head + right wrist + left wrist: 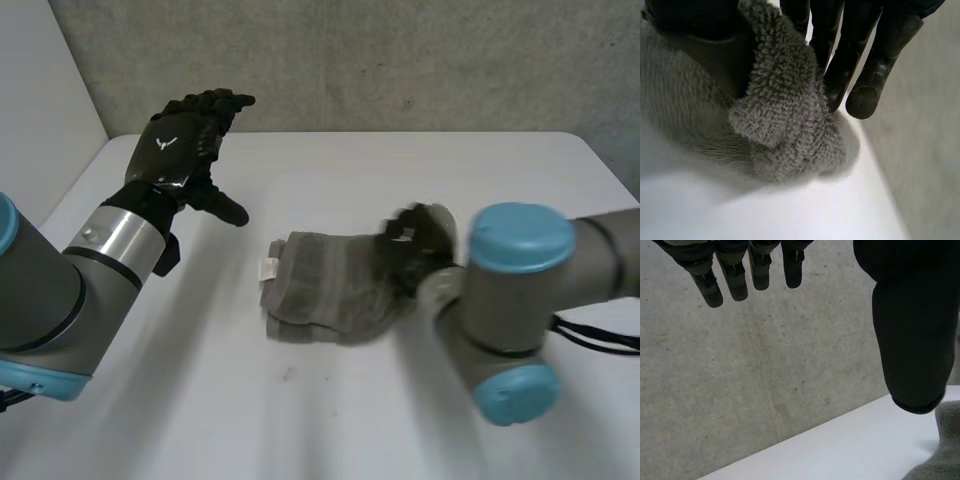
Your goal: Fold the towel.
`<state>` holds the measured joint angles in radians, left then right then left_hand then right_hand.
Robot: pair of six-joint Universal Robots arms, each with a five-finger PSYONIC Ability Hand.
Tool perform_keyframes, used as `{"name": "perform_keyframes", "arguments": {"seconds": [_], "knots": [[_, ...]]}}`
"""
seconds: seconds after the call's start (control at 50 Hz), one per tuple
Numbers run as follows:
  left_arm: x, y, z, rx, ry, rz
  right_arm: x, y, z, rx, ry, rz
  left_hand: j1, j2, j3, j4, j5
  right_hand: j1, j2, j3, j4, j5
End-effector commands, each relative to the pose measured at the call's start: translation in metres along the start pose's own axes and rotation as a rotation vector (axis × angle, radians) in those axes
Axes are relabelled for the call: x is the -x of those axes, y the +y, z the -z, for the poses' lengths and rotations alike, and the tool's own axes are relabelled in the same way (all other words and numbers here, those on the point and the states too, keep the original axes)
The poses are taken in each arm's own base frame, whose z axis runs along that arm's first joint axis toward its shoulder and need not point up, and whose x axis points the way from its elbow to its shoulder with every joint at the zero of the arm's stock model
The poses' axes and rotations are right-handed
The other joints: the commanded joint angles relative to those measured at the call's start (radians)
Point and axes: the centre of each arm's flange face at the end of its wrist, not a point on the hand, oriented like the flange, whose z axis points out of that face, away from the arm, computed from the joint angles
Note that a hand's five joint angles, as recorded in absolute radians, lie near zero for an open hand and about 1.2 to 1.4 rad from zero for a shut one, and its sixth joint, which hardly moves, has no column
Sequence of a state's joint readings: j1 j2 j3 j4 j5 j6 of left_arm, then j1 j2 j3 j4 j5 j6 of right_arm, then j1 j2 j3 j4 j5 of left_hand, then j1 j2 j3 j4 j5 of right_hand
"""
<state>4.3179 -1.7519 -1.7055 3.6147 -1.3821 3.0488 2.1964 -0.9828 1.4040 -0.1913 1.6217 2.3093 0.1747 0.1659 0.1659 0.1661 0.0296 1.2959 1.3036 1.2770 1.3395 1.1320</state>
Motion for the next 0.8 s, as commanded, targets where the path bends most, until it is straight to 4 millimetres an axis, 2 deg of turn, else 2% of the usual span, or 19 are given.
{"name": "perform_keyframes", "arguments": {"seconds": [0.02,0.06,0.18,0.2,0.22,0.24,0.26,0.28,0.3,0.34,0.4,0.44,0.46,0.5,0.56,0.62,0.68,0.72,0.8], "knots": [[0.0,-0.007,-0.001,-0.02,0.002,0.0,0.076,-0.061,0.009,-0.258,-0.121,0.337,0.0,0.009,0.009,0.008,-0.03,0.1,0.093,0.119,0.057,0.09],[0.0,-0.007,-0.002,-0.022,0.0,0.0,0.109,-0.059,0.013,-0.329,-0.211,0.435,0.0,0.009,0.009,0.008,-0.03,0.1,0.093,0.119,0.057,0.09],[0.002,-0.008,-0.002,-0.022,-0.02,0.002,0.127,-0.053,0.016,-0.348,-0.281,0.456,0.0,0.009,0.009,0.008,-0.03,0.1,0.093,0.119,0.057,0.09],[0.002,-0.007,-0.001,-0.02,-0.023,0.002,0.125,-0.054,0.015,-0.337,-0.275,0.439,0.0,0.009,0.009,0.008,-0.03,-0.076,-0.084,-0.057,-0.119,-0.087],[0.002,-0.007,-0.001,-0.02,-0.023,0.002,0.119,-0.053,0.016,-0.313,-0.259,0.405,0.0,0.009,0.009,0.008,-0.03,-0.694,-0.702,-0.675,-0.737,-0.704],[0.002,-0.007,-0.002,-0.021,-0.026,0.002,0.119,-0.053,0.016,-0.313,-0.259,0.405,0.0,0.009,0.009,0.008,-0.03,-0.7,-0.708,-0.681,-0.744,-0.711],[0.002,-0.007,-0.002,-0.021,-0.026,0.002,0.109,-0.057,0.016,-0.291,-0.229,0.345,0.0,0.009,0.009,0.008,-0.03,-1.121,-1.129,-1.102,-1.165,-1.132],[0.002,-0.008,-0.002,-0.023,-0.026,0.002,0.095,-0.065,0.02,-0.28,-0.199,0.255,0.0,0.009,0.009,0.008,-0.03,-1.121,-1.129,-1.102,-1.165,-1.132],[0.003,-0.008,-0.004,-0.026,-0.026,0.001,0.095,-0.065,0.02,-0.28,-0.198,0.254,0.0,0.009,0.009,0.008,-0.03,-1.121,-1.129,-1.102,-1.165,-1.132],[0.003,-0.01,-0.006,-0.033,-0.025,0.0,0.066,-0.077,0.032,-0.269,-0.17,0.009,0.0,0.009,0.009,0.008,-0.03,-1.121,-1.129,-1.102,-1.165,-1.132],[0.002,-0.015,-0.009,-0.038,-0.021,0.001,0.049,-0.079,0.038,-0.266,-0.161,-0.122,0.0,0.009,0.009,0.008,-0.03,-1.121,-1.129,-1.102,-1.165,-1.132],[0.0,-0.016,-0.01,-0.03,-0.018,0.005,0.016,-0.08,0.049,-0.267,-0.138,-0.336,0.0,0.009,0.009,0.008,-0.03,-1.121,-1.129,-1.102,-1.165,-1.132],[0.0,-0.016,-0.011,-0.03,-0.018,0.005,0.015,-0.08,0.049,-0.267,-0.138,-0.337,0.0,0.009,0.009,0.008,-0.03,-1.121,-1.129,-1.102,-1.165,-1.132],[-0.001,-0.016,-0.013,0.002,-0.016,0.022,-0.003,-0.075,0.056,-0.267,-0.138,-0.474,0.0,0.009,0.009,0.008,-0.03,-1.121,-1.129,-1.102,-1.165,-1.132],[-0.003,-0.015,-0.014,0.02,-0.013,0.039,-0.012,-0.069,0.055,-0.254,-0.13,-0.515,0.0,0.009,0.009,0.008,-0.03,-1.121,-1.129,-1.102,-1.165,-1.132],[-0.009,-0.007,-0.016,0.062,-0.001,0.098,-0.025,-0.05,0.049,-0.203,-0.113,-0.577,0.0,0.009,0.009,0.008,-0.03,-1.121,-1.129,-1.102,-1.165,-1.132],[-0.017,0.008,-0.016,0.129,0.01,0.157,-0.037,-0.038,0.045,-0.148,-0.098,-0.623,0.0,0.009,0.009,0.008,-0.03,-1.121,-1.129,-1.102,-1.165,-1.132],[-0.025,0.03,-0.012,0.209,0.005,0.187,-0.043,-0.032,0.039,-0.113,-0.094,-0.685,0.0,0.009,0.009,0.008,-0.03,-1.121,-1.129,-1.102,-1.165,-1.132],[-0.032,0.053,-0.006,0.279,-0.012,0.191,-0.042,-0.019,0.026,-0.06,-0.098,-0.76,0.0,0.009,0.009,0.008,-0.03,-1.121,-1.129,-1.102,-1.165,-1.132]]}}
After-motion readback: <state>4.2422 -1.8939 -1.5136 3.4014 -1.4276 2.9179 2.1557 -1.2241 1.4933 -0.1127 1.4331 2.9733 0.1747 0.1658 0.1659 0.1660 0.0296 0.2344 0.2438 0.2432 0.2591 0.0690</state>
